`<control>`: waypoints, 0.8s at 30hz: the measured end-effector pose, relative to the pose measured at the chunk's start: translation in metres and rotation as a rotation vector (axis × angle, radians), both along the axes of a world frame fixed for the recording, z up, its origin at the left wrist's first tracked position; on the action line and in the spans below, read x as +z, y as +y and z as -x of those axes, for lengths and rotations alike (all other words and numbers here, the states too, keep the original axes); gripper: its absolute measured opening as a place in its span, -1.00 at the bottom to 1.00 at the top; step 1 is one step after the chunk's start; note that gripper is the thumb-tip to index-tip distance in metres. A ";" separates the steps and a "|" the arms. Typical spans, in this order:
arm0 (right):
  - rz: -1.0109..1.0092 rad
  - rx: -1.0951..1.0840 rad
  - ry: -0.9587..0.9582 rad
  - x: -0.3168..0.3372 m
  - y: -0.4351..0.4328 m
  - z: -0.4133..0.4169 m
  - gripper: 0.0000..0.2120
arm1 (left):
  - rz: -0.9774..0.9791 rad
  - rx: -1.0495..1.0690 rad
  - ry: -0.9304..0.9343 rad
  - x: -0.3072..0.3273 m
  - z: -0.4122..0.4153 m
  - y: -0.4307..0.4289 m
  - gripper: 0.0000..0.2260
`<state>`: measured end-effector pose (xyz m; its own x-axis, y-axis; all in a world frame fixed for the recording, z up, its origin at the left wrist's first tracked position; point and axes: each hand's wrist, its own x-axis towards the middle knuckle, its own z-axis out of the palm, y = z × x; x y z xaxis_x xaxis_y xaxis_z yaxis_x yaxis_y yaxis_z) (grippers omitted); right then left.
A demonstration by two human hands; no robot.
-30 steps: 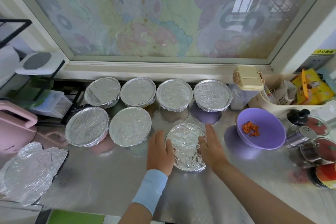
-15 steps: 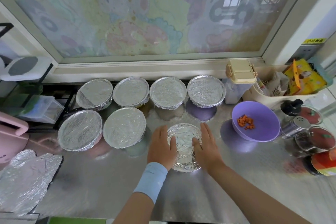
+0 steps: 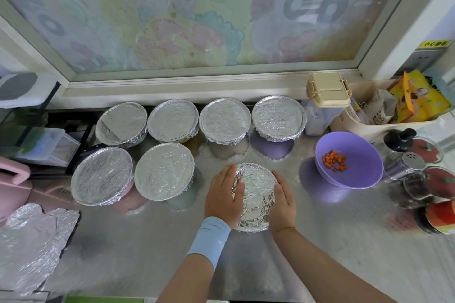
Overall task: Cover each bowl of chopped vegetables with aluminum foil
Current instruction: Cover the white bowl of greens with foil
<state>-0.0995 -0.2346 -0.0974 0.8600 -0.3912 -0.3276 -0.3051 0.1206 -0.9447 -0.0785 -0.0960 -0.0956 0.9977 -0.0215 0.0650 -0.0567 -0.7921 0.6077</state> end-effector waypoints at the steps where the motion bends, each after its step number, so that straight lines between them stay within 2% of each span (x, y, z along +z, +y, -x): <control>1: 0.013 0.013 0.001 -0.001 -0.001 0.000 -0.59 | -0.002 0.001 -0.004 0.001 0.000 0.000 -0.46; 4: 0.184 0.107 -0.008 0.004 -0.003 0.001 -0.49 | 0.006 0.038 0.009 0.003 0.001 -0.002 -0.46; 7: 0.356 0.158 -0.101 0.007 0.001 0.000 -0.39 | 0.007 0.076 0.025 0.000 0.005 -0.001 -0.46; 12: 0.413 0.227 -0.092 0.007 0.001 -0.009 -0.32 | 0.023 0.115 0.068 -0.002 0.009 -0.002 -0.42; 16: 0.525 0.331 -0.041 0.006 -0.011 -0.014 -0.40 | -0.004 0.130 0.105 0.003 0.009 -0.006 -0.53; 19: 0.639 0.244 0.054 0.008 -0.011 -0.005 -0.47 | -0.008 0.175 0.116 0.007 0.010 -0.007 -0.58; 21: 0.602 0.194 0.101 0.011 -0.004 0.005 -0.46 | 0.020 0.238 0.101 0.010 0.010 -0.005 -0.63; 24: 0.442 0.189 0.129 0.015 0.008 0.016 -0.45 | 0.103 0.275 0.068 0.008 0.011 0.000 -0.67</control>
